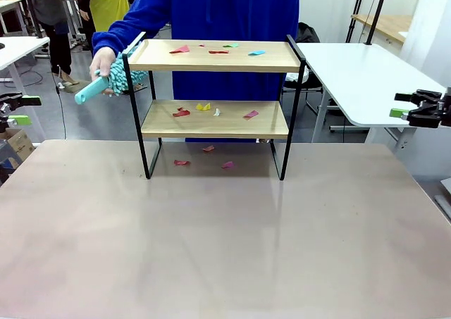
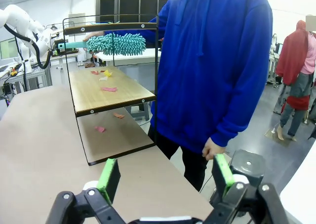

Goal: Clean the shelf.
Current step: Pick up the Duster handed by the human.

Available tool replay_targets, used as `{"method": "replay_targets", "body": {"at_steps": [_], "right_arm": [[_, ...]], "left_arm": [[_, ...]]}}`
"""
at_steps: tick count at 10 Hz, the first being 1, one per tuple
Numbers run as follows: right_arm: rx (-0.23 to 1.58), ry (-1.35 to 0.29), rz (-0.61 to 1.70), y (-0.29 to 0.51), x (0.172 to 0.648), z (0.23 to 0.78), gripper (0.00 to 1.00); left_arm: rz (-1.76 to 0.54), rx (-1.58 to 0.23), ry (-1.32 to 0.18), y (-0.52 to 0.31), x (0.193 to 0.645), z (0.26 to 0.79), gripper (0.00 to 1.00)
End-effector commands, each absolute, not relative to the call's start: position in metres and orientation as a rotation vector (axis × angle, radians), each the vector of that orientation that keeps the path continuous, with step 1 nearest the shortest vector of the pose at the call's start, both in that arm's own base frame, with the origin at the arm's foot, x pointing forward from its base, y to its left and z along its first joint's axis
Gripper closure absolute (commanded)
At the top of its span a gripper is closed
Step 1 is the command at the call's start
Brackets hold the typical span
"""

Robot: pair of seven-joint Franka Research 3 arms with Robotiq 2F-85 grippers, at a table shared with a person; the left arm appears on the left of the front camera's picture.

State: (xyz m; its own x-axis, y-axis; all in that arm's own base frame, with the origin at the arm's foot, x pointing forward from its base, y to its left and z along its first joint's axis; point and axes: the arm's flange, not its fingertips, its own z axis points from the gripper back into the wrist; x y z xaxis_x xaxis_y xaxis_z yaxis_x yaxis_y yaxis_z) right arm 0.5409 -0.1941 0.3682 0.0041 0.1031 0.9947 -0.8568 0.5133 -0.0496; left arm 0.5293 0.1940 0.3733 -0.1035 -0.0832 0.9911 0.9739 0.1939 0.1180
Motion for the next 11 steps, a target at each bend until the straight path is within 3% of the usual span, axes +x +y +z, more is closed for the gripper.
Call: {"method": "replay_targets", "body": {"at_steps": [1,9,11], "right_arm": [[0.723,-1.365,0.864,-0.194,0.54,0.369,0.0],[0.723,-1.365,0.864,-0.194,0.54,0.369,0.0],[0.723,-1.365,0.864,-0.194,0.54,0.369,0.0]], "left_arm": [[-1.185,-0.952,-1.338,0.193,0.528,0.374,0.0],[-1.173,-0.953,-1.324,0.194,0.529,0.373,0.0],[-1.133,-0.897,-1.277,0.195,0.513,0.435,0.0]]}}
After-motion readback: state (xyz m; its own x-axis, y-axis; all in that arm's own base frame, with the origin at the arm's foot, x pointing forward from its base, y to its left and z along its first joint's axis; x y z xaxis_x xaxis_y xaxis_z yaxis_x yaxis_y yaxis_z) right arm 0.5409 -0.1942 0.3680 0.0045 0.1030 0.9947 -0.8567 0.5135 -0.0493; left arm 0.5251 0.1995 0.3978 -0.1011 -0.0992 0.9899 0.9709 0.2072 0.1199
